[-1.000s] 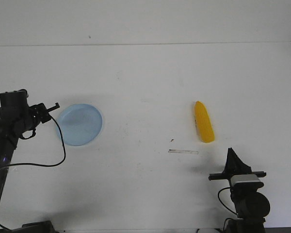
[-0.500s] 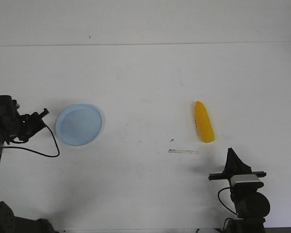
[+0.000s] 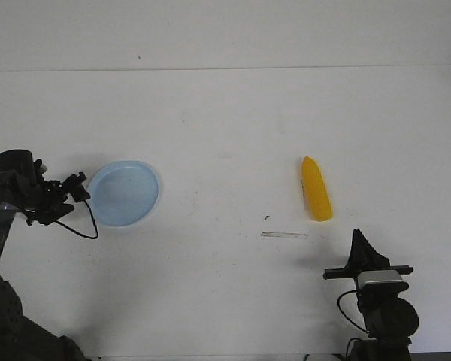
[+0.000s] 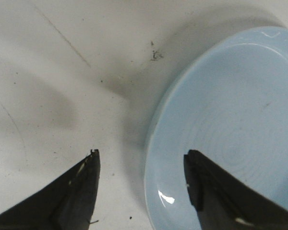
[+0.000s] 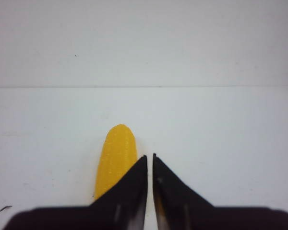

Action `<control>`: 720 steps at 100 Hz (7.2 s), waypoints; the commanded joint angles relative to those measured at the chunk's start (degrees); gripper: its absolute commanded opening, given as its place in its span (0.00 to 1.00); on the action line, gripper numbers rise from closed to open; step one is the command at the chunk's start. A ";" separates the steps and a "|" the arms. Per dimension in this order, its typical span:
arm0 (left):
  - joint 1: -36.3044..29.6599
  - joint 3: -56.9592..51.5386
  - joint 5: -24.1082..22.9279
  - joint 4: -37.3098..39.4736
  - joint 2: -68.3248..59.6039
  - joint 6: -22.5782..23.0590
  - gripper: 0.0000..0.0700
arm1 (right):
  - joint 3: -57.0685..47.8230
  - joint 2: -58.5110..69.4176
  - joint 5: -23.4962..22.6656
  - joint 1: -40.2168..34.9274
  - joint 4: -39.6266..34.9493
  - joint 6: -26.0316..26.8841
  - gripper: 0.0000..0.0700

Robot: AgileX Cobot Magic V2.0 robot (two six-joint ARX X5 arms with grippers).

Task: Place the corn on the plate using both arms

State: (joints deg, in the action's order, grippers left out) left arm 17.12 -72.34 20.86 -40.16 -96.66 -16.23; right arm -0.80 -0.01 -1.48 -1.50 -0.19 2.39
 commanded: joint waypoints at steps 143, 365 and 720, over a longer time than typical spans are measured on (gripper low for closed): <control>-4.04 5.03 3.45 5.64 -2.60 2.64 0.00 | 0.07 0.09 -0.02 -0.15 0.61 0.33 0.02; -40.54 5.03 -11.02 16.72 9.35 -11.04 0.23 | 0.07 0.09 -0.02 -0.15 0.61 0.33 0.02; -18.91 53.02 -21.07 41.55 91.82 18.16 0.00 | -29.70 41.44 -0.98 -1.25 -5.16 2.25 0.01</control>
State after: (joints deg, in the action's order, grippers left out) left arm -1.87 -18.68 -0.10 0.80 -4.91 1.17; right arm -28.03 38.30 -2.37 -2.59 -4.16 4.73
